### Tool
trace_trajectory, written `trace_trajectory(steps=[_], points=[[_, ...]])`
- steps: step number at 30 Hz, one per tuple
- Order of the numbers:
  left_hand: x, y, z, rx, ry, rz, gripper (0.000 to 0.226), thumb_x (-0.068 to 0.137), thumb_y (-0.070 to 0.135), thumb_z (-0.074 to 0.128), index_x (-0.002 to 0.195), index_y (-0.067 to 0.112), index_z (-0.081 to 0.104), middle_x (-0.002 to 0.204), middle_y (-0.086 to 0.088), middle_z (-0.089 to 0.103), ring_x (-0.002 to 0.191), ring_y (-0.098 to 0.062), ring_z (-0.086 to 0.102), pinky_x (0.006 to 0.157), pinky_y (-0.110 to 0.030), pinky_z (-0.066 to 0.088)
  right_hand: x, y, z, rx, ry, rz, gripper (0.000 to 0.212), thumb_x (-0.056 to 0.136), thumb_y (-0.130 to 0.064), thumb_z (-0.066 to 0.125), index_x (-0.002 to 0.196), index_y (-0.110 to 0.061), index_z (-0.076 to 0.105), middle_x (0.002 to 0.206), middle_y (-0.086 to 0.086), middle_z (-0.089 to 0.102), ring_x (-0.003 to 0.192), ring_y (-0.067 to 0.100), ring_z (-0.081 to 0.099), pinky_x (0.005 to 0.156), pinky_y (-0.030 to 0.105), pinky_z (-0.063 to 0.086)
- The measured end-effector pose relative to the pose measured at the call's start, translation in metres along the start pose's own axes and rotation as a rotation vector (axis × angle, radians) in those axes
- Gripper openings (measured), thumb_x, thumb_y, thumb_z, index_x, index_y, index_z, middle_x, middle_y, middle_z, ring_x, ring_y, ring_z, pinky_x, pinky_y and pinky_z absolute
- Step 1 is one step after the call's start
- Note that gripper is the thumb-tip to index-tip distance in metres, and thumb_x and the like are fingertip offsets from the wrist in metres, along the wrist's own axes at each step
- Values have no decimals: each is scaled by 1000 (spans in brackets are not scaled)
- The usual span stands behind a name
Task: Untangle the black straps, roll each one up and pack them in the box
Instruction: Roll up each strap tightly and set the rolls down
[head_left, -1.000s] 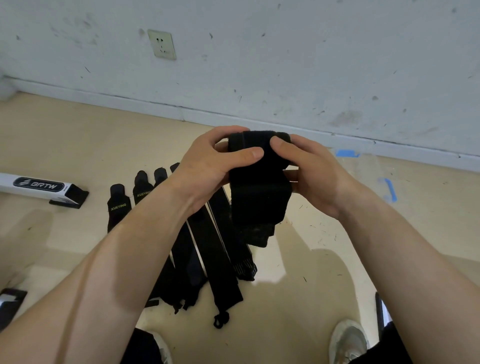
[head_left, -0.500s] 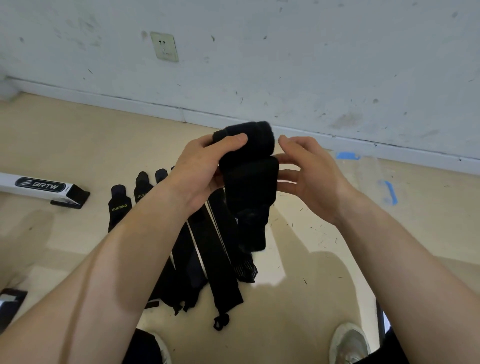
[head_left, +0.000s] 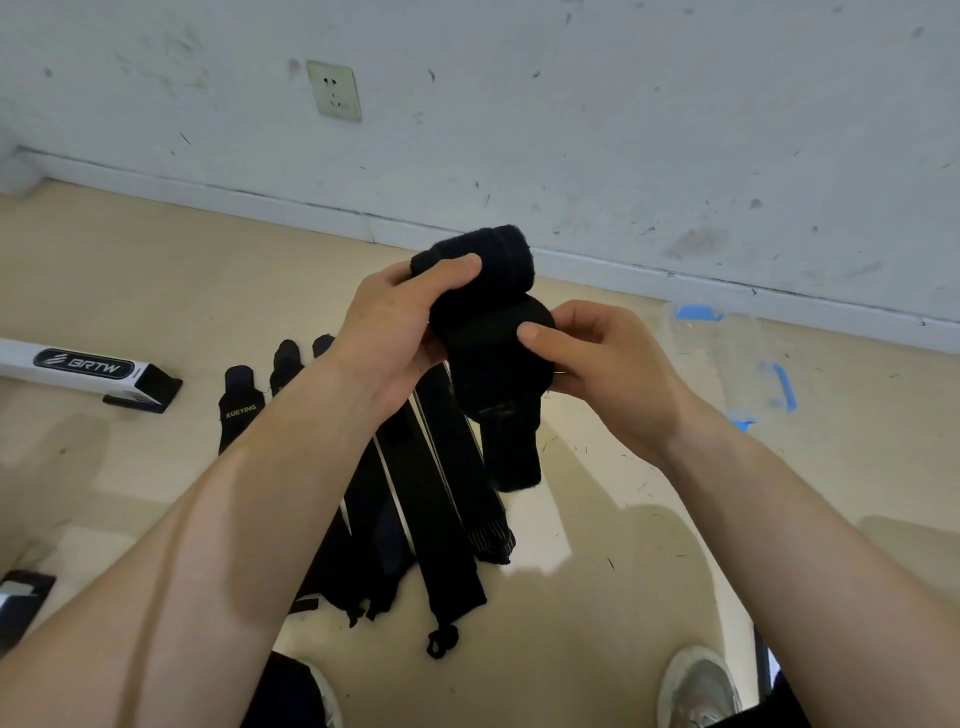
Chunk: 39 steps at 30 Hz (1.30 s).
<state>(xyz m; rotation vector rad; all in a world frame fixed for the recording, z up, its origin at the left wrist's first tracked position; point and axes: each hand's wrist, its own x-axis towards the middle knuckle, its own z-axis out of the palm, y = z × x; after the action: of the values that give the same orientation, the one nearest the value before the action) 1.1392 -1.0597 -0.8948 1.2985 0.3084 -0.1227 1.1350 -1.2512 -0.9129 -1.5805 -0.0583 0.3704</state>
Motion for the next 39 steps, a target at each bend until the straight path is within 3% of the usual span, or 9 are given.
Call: trace_trajectory(steps=[3,8,13,19,23,26,30,34,39], points=[[4,0,-1,32,43,89,39,89,20,78,123,3,68,106,-10,74,99,-27,76,78,-34,62,1,0,1,33,25,47,34,97,-15,64,63,-13,62,69,3,63,74,19,64,88,40,59],[4,-1,0,75,45,144,39,88,18,79,123,4,67,106,-10,73,102,-28,75,81,-39,63,1,3,5,12,12,84,30,100,-22,60,73,-11,57,75,7,65,76,25,67,90,51,60],[3,5,-5,-53,102,89,38,92,18,75,127,6,67,110,-9,75,98,-25,77,80,-39,63,-3,3,3,-96,-93,53,18,95,-24,69,96,-7,66,86,10,75,77,22,71,82,35,59],[5,13,-13,-112,190,101,37,91,16,76,124,2,67,109,-10,74,102,-27,75,75,-34,62,-3,4,5,-96,38,98,21,93,-24,67,82,-6,65,73,11,58,69,23,57,69,36,45],[6,12,-13,-57,177,140,44,87,14,80,127,3,65,117,-15,72,105,-29,74,81,-39,64,-4,5,7,-58,42,123,21,92,-14,64,77,-1,59,69,10,51,64,22,50,62,30,39],[6,10,-12,16,203,192,47,84,14,83,127,10,63,118,-11,70,105,-27,73,86,-45,63,-2,6,5,-32,75,122,33,91,-10,66,64,-13,48,57,1,50,51,15,50,51,24,39],[5,7,-10,117,168,254,50,80,11,84,123,18,61,115,-3,63,110,-26,69,91,-50,61,-2,6,4,140,-14,209,7,92,-2,60,93,-8,64,80,13,65,70,26,62,64,33,53],[4,2,-9,320,121,333,61,67,22,84,123,23,58,116,1,62,111,-23,66,91,-50,61,-2,3,1,184,-121,241,14,90,-3,52,98,-3,63,89,15,55,71,24,57,60,28,50],[4,-4,-8,463,18,429,60,78,8,80,128,26,54,119,8,61,110,-11,62,93,-37,60,0,1,3,169,-138,185,47,74,-12,56,111,16,52,98,13,53,92,30,47,84,44,36]])
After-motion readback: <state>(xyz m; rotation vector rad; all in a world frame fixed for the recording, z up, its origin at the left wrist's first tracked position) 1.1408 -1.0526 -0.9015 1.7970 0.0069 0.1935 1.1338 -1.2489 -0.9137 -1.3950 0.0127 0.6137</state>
